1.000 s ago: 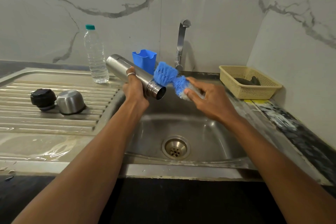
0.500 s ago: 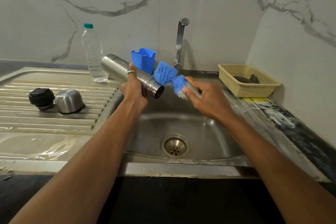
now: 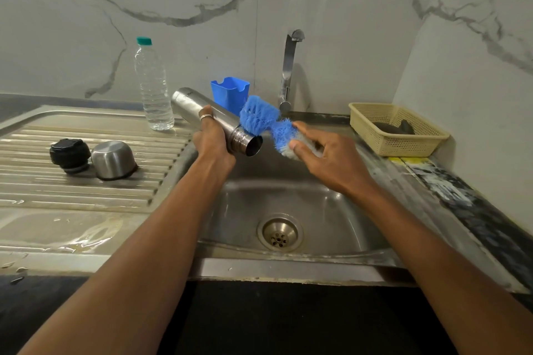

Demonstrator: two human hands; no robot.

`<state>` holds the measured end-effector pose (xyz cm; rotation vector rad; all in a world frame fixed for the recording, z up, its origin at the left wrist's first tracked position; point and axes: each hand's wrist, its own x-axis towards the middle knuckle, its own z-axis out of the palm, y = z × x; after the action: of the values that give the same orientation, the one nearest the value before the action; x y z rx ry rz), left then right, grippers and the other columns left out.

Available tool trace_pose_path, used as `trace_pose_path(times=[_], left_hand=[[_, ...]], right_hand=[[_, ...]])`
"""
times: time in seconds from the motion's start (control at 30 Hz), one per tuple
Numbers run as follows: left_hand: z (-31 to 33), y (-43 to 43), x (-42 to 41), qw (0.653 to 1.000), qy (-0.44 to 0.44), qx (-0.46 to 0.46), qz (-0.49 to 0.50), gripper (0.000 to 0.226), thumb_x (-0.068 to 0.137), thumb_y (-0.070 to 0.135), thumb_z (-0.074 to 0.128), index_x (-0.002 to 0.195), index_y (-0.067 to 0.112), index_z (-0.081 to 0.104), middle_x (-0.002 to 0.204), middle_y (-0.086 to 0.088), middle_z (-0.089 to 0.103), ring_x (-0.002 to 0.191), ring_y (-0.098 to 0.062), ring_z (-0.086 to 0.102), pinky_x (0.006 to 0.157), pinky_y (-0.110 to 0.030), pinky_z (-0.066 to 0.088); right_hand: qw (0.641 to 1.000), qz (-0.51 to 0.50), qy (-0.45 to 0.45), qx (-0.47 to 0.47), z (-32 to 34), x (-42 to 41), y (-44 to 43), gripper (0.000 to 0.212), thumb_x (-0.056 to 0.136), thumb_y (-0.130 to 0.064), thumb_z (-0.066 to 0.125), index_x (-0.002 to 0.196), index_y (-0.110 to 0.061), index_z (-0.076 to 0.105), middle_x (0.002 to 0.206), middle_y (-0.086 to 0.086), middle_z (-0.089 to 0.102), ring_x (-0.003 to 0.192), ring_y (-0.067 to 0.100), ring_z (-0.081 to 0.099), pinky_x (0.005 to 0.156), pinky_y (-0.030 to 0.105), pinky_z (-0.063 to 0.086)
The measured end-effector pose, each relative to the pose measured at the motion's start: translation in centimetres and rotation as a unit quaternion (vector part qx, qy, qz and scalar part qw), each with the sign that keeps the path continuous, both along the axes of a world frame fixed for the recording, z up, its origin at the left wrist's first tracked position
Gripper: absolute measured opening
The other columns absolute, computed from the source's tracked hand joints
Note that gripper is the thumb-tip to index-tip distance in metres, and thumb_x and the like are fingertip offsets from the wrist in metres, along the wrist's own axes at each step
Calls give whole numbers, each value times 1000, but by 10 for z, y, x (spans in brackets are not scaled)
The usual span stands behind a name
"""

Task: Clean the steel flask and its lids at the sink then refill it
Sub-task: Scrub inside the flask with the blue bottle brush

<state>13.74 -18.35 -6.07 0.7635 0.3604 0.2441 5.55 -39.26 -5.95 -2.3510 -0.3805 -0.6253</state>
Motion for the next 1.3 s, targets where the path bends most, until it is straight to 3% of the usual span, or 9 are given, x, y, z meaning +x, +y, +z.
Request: trace_pose_path(times=[0.17, 0.23, 0.43, 0.57, 0.77, 0.87, 1.03, 1.17, 1.3], left_hand=[[-2, 2, 1, 999, -18, -24, -12, 39, 102, 43, 52, 122, 10, 61, 93, -6, 75, 80, -25, 76, 77, -45, 64], [-3, 4, 2, 999, -22, -32, -11, 45, 102, 47, 52, 126, 10, 63, 96, -7, 76, 80, -25, 77, 76, -45, 64], [-7, 4, 1, 998, -35, -21, -47, 64, 76, 44, 87, 121, 9, 58, 113, -15, 75, 93, -36, 76, 83, -60, 60], [-5, 3, 0, 999, -26, -21, -26, 51, 85, 35, 80, 122, 7, 59, 108, -13, 75, 91, -31, 76, 81, -56, 62], [-5, 2, 1, 999, -33, -18, -30, 56, 90, 48, 72, 127, 10, 54, 110, -12, 75, 90, -31, 77, 79, -56, 62], [-3, 3, 3, 1000, -19, -1, -7, 53, 94, 49, 66, 126, 8, 54, 108, -12, 75, 89, -28, 77, 80, -53, 63], [-4, 2, 5, 1000, -5, 15, -19, 36, 98, 45, 60, 110, 11, 55, 101, -9, 73, 90, -26, 76, 81, -49, 63], [-4, 3, 6, 1000, -8, 6, -19, 42, 102, 44, 52, 128, 10, 55, 103, -9, 75, 89, -26, 77, 78, -46, 64], [-5, 1, 5, 999, -13, 4, -41, 42, 96, 50, 62, 114, 13, 56, 108, -10, 75, 91, -30, 77, 81, -54, 62]], right_hand=[[996, -21, 6, -88, -5, 0, -5, 48, 97, -46, 61, 144, -37, 55, 133, -4, 68, 115, 15, 66, 95, 31, 52], [999, -2, 8, -48, -2, 0, -4, 48, 97, -44, 64, 143, -34, 56, 135, -6, 66, 121, 11, 63, 102, 33, 51], [1000, 27, 3, 3, 3, -5, 6, 48, 96, -42, 67, 142, -30, 58, 136, -10, 64, 119, 6, 61, 100, 26, 49], [999, -12, 11, -31, 0, 0, 4, 50, 98, -46, 62, 145, -32, 54, 136, -5, 66, 122, 13, 62, 101, 32, 50], [1000, 13, -4, -16, 3, -6, 8, 48, 97, -45, 63, 143, -34, 56, 138, -12, 63, 124, 6, 60, 104, 29, 49], [999, -15, 0, -28, 2, -4, 5, 51, 97, -49, 60, 145, -33, 54, 138, -9, 63, 126, 11, 60, 106, 38, 50], [999, 2, -6, -40, 3, -8, 8, 49, 97, -49, 60, 144, -37, 54, 139, -12, 62, 123, 10, 61, 103, 34, 51], [999, -30, -2, -33, 2, -4, 2, 50, 98, -48, 59, 145, -33, 53, 137, -8, 64, 125, 13, 62, 104, 38, 51], [999, -9, -6, -45, 2, -7, 6, 49, 97, -49, 59, 144, -37, 54, 132, -7, 68, 117, 14, 65, 99, 37, 54]])
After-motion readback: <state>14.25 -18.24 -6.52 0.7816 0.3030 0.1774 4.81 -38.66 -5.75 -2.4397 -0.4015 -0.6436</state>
